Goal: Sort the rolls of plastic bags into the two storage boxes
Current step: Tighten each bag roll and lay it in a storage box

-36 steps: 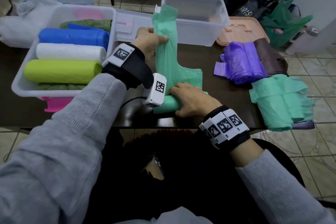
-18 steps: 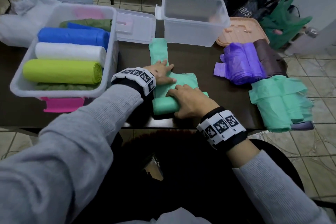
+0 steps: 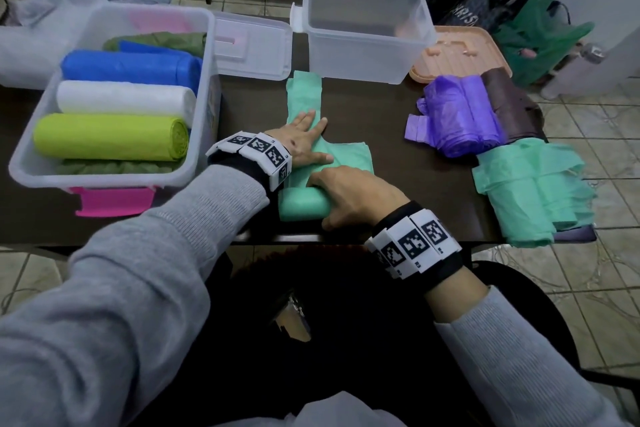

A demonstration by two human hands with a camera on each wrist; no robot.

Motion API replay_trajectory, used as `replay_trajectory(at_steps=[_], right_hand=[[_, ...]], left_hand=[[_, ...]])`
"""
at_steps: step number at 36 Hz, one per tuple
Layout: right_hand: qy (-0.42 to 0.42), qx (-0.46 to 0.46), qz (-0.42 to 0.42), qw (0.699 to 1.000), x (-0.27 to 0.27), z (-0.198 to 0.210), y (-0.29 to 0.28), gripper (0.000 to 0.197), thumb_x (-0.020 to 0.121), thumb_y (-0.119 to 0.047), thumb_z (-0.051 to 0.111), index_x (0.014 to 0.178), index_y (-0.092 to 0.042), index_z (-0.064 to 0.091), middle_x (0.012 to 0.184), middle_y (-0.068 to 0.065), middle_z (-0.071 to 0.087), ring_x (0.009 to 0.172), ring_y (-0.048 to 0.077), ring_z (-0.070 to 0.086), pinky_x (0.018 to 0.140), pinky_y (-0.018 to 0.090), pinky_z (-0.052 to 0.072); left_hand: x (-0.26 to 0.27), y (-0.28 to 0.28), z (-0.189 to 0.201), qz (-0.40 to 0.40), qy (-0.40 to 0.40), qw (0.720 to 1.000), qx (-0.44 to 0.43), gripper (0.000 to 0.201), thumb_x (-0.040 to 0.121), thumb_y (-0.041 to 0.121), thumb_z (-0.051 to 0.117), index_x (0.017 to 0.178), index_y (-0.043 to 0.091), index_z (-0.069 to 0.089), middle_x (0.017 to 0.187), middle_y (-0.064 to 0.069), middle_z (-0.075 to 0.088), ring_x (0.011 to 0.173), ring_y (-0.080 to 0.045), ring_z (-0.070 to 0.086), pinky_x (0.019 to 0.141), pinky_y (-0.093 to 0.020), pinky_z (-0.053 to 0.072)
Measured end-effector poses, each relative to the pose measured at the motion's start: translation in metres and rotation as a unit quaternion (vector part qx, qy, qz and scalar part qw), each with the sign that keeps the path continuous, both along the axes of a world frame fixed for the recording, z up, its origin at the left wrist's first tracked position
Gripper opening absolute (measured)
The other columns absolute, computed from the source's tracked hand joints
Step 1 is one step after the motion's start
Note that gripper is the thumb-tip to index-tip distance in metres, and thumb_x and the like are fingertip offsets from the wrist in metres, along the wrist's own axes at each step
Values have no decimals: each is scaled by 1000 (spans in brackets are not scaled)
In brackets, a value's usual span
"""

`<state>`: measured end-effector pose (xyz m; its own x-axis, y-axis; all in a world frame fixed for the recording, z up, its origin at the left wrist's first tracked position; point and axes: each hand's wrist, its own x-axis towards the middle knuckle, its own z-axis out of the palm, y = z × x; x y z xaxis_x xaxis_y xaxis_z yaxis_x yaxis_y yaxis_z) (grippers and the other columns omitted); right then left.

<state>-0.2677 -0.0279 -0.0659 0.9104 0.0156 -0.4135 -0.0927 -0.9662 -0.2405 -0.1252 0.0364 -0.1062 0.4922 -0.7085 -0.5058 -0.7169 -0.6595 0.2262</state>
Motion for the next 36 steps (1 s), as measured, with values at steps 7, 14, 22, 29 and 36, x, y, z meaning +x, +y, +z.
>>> replay_trajectory(at_steps=[7, 14, 22, 29, 36], right_hand=[[-30, 7, 2, 1000, -4, -5, -1, 48, 68, -28, 72, 113, -22, 58, 106, -1, 61, 99, 21, 57, 78, 32, 44], [-47, 62, -39, 996, -13, -10, -5, 48, 67, -21, 75, 102, -12, 43, 86, 3, 54, 80, 23, 50, 62, 33, 37], [-60, 57, -43, 996, -11, -10, -13, 62, 70, -41, 78, 123, -18, 57, 129, 5, 45, 116, 23, 42, 97, 37, 40], [-59, 139, -97, 984, -11, -14, -21, 66, 72, -38, 79, 125, -15, 46, 121, 3, 56, 112, 20, 51, 89, 29, 39], [-23, 142, -81, 986, 3, -13, -31, 49, 76, -44, 74, 112, -15, 56, 111, 3, 60, 96, 15, 52, 78, 29, 40]], left_hand=[[0, 0, 1, 7, 3, 1000, 2, 83, 93, 58, 37, 150, 22, -11, 156, -5, -21, 145, -17, -16, 119, -39, 0], [-2, -1, 6, 15, 3, 1000, 0, 83, 93, 56, 42, 150, 22, -8, 157, -4, -19, 145, -16, -14, 117, -39, 1], [-4, -1, 10, 31, 2, 999, -21, 85, 93, 51, 44, 151, 15, -7, 158, -6, -14, 146, -16, -9, 119, -36, 3], [-1, 2, 16, 87, 24, 991, -96, 86, 89, 46, 57, 152, 18, 4, 159, -9, -5, 147, -24, 0, 119, -41, 10], [-26, 7, 49, 174, -11, 962, -210, 22, 91, 26, 57, 100, 11, 71, 94, -9, 70, 90, -23, 65, 87, -36, 52]])
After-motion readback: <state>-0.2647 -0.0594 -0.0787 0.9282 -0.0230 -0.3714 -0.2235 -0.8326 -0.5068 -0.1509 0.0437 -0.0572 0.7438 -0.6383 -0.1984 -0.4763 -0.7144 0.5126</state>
